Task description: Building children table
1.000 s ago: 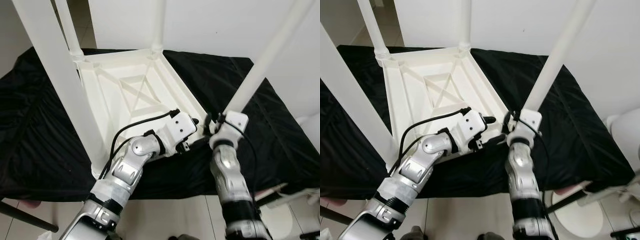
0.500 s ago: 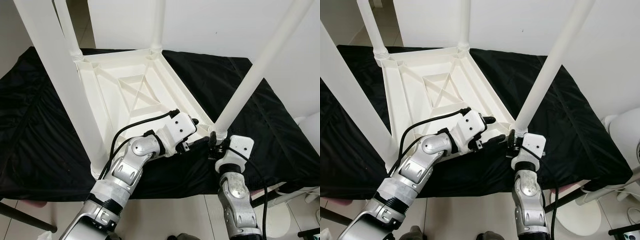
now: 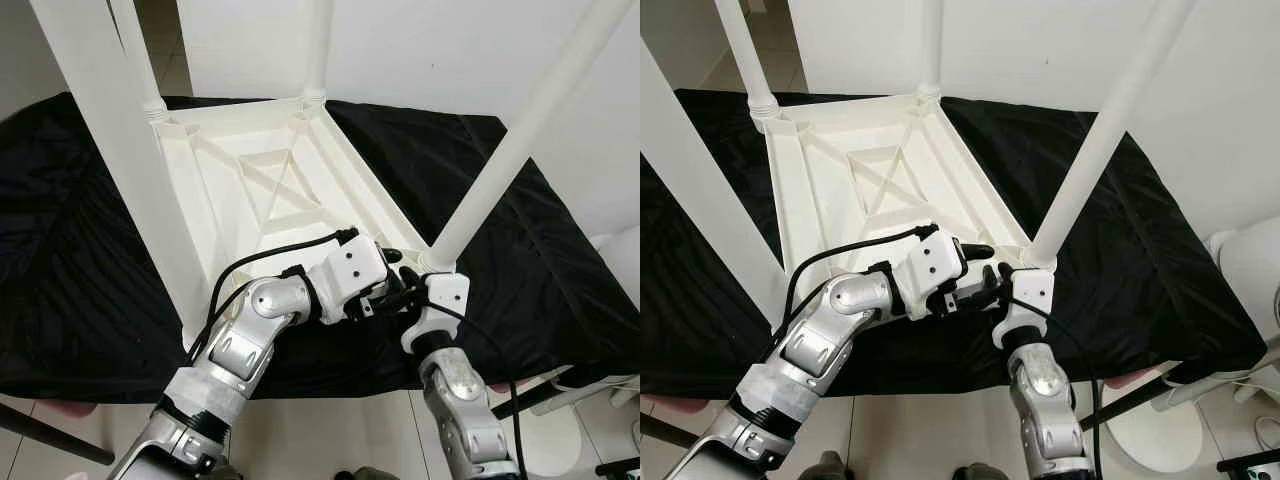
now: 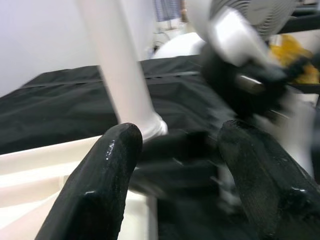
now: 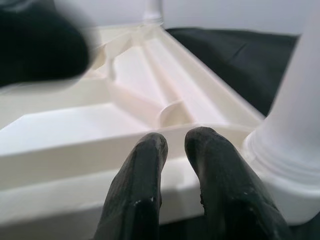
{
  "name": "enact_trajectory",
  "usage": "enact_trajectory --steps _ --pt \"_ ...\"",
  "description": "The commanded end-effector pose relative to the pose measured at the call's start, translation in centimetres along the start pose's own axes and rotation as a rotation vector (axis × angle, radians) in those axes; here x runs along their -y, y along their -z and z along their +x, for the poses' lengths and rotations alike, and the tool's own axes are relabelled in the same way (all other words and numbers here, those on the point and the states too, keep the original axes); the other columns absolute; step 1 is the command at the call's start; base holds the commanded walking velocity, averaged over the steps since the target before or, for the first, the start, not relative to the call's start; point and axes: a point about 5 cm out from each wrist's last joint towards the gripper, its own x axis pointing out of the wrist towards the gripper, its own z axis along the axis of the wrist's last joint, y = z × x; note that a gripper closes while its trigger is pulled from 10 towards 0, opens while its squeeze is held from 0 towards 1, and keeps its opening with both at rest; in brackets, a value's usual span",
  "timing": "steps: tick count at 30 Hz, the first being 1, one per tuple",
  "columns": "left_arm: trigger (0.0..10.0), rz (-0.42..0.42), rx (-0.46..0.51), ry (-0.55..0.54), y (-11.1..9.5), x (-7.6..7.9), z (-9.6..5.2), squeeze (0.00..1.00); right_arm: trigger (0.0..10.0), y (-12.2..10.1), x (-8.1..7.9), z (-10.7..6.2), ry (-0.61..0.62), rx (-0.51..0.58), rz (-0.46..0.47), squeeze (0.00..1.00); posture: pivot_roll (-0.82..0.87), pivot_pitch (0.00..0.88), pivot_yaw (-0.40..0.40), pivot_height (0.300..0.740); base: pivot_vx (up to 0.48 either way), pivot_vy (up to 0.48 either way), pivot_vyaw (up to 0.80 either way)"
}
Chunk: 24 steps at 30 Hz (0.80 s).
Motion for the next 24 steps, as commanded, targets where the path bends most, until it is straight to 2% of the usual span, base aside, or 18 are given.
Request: enact_trajectory --steps 1,4,7,8,16,22,24 --pt "10.0 -0.015 -0.005 0.067 0.0 0.8 0.1 0.0 10.0 0.0 1.3 0.3 0.04 -0.004 0.008 0.0 0.03 0.0 -0.075 0.74 0.0 0.0 0.0" --pt "10.0 -0.019 -0.023 0.122 0.2 1.6 -0.3 0.0 10.0 -0.5 3.0 0.7 0.083 0.012 -0.027 0.0 0.04 0.0 -0.075 0.74 0.0 0.0 0.0" --pt "10.0 -0.024 -0.034 0.14 0.4 2.0 -0.6 0.0 10.0 -0.7 3.8 0.8 0.108 0.018 -0.037 0.0 0.04 0.0 -0.075 0.74 0.0 0.0 0.0" --pt "10.0 -0.034 -0.06 0.158 0.8 2.4 -1.3 0.0 10.0 -1.1 5.4 0.9 0.171 0.032 -0.044 0.0 0.04 0.0 -0.074 0.74 0.0 0.0 0.0" --pt "10.0 -0.086 -0.08 0.141 1.0 2.5 -2.7 0.0 10.0 -1.1 6.7 0.3 0.261 0.035 -0.033 0.0 0.05 0.0 -0.074 0.74 0.0 0.0 0.0" --pt "10.0 -0.155 -0.077 0.117 0.9 2.5 -4.2 0.0 10.0 -0.5 6.4 0.0 0.262 0.017 -0.029 0.0 0.05 0.0 -0.075 0.74 0.0 0.0 0.0" --pt "10.0 -0.155 -0.066 0.09 0.8 2.4 -4.7 0.0 10.0 -0.5 6.2 0.1 0.257 0.017 -0.029 0.0 0.05 0.0 -0.074 0.74 0.0 0.0 0.0"
